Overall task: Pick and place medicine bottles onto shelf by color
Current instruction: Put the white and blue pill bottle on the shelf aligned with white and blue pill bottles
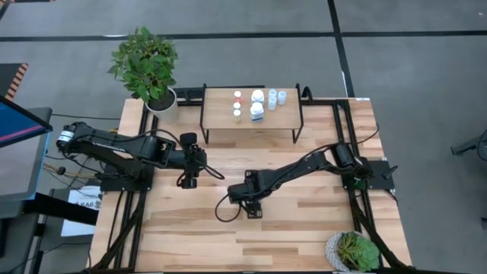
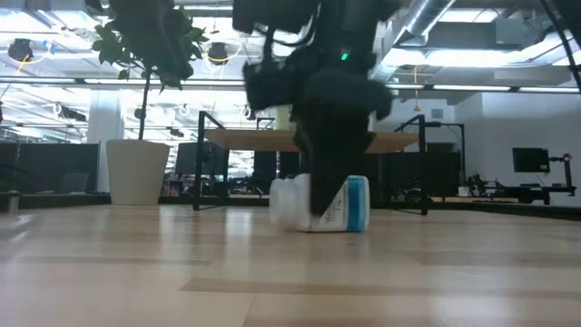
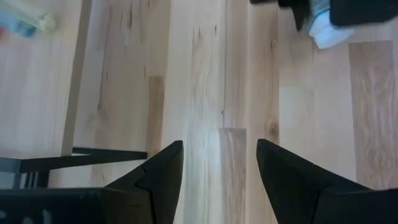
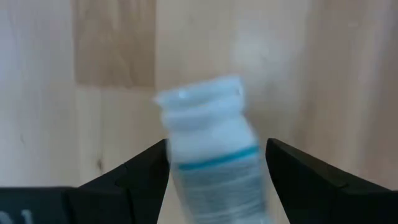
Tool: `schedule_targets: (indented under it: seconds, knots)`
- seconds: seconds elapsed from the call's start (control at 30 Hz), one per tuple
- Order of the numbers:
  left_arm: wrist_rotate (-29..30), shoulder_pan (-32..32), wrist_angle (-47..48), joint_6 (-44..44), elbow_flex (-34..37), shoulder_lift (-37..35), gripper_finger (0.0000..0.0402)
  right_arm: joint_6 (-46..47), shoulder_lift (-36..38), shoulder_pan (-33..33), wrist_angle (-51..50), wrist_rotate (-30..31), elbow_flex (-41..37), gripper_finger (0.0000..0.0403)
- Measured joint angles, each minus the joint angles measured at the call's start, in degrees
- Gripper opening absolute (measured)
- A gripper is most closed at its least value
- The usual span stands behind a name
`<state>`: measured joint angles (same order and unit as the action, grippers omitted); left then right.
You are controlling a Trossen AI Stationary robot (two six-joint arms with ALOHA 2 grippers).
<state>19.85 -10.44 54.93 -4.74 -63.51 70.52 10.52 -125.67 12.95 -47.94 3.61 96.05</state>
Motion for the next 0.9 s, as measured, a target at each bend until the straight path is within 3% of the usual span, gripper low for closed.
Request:
schedule_targets:
  seconds: [0.3, 0.4, 0.6, 0.7, 0.9]
  knots:
    - [0.01, 0.00, -0.48, 0.43, 0.02, -0.02, 0.0192, -0.47, 1.23, 0.08, -0.54, 0.37, 0.15, 0.0272]
    - [0.00, 0.00, -0.41, 0.45, 0.02, 0.00, 0.0192, 0.22, 1.23, 0.17, -1.17, 0.07, 0.15, 0.0244]
    - [0.00, 0.00, -0.39, 0.45, 0.02, 0.00, 0.0192, 3.02, 1.25, -0.06, -0.64, -0.52, 0.19, 0.0149]
    - [0.03, 0.00, -0.39, 0.45, 0.02, 0.00, 0.0192, 3.21, 1.25, -0.26, -0.18, -0.17, 0.43, 0.0143]
    - [0.01, 0.00, -0.39, 0.46, 0.02, 0.00, 0.0193, 3.11, 4.92, 0.66, -1.42, 12.81, 1.60, 0.0143]
